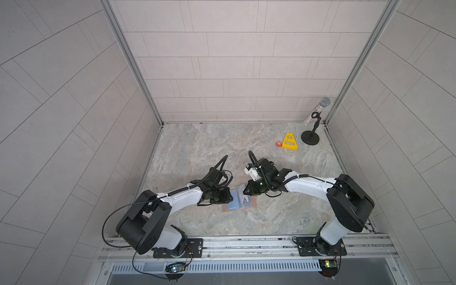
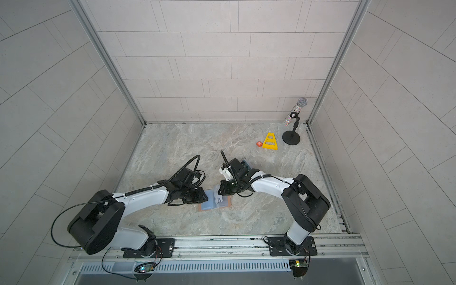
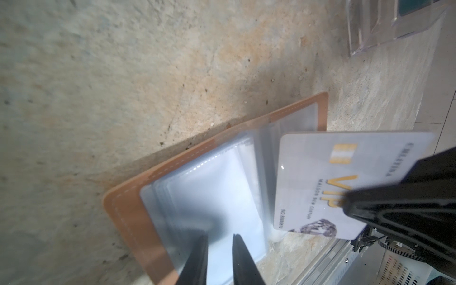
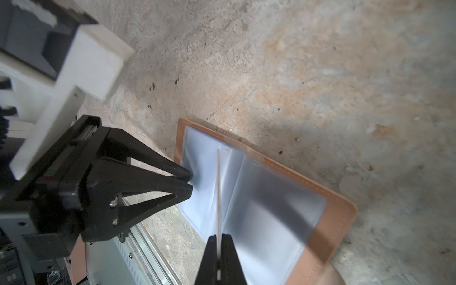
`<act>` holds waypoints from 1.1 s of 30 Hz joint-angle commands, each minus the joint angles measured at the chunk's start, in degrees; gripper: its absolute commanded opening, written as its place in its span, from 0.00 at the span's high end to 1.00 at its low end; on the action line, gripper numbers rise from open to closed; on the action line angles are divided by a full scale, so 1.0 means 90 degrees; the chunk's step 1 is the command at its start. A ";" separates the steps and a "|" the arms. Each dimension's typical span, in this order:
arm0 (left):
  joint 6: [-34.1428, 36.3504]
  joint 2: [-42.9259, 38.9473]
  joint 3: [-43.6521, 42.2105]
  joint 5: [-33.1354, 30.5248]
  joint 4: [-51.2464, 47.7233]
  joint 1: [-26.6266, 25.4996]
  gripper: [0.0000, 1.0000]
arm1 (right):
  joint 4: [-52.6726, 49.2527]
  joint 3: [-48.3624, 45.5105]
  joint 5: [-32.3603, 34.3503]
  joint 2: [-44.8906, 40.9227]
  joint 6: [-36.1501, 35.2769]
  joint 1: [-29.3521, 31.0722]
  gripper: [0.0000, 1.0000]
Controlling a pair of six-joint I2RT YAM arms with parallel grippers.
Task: Put the credit cards into the card holder
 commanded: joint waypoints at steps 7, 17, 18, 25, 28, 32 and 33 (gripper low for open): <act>-0.0009 0.0060 -0.0145 -0.0121 -0.0054 0.0019 0.75 | 0.0403 -0.0102 -0.0198 0.0223 0.0237 0.0034 1.00; -0.0017 0.0020 -0.0218 -0.0179 -0.0058 0.0014 0.75 | 0.0701 -0.0270 -0.0293 0.0339 0.0459 0.0033 1.00; -0.0015 0.0020 -0.0219 -0.0174 -0.0063 0.0014 0.75 | 0.0762 -0.0290 -0.0314 0.0345 0.0489 0.0030 1.00; -0.0003 -0.0034 -0.0248 -0.0218 -0.0109 0.0020 0.75 | 0.0871 -0.0356 -0.0330 0.0270 0.0616 0.0030 1.00; 0.0020 -0.0068 -0.0248 -0.0248 -0.0170 0.0019 0.75 | 0.0793 -0.0359 -0.0199 0.0146 0.0613 0.0030 1.00; 0.0049 -0.0120 -0.0266 -0.0330 -0.0258 0.0019 0.75 | 0.0781 -0.0430 -0.0033 0.0009 0.0804 0.0011 1.00; 0.0058 -0.0127 -0.0267 -0.0335 -0.0268 0.0015 0.76 | 0.0813 -0.0471 0.0016 -0.0026 0.0858 0.0011 1.00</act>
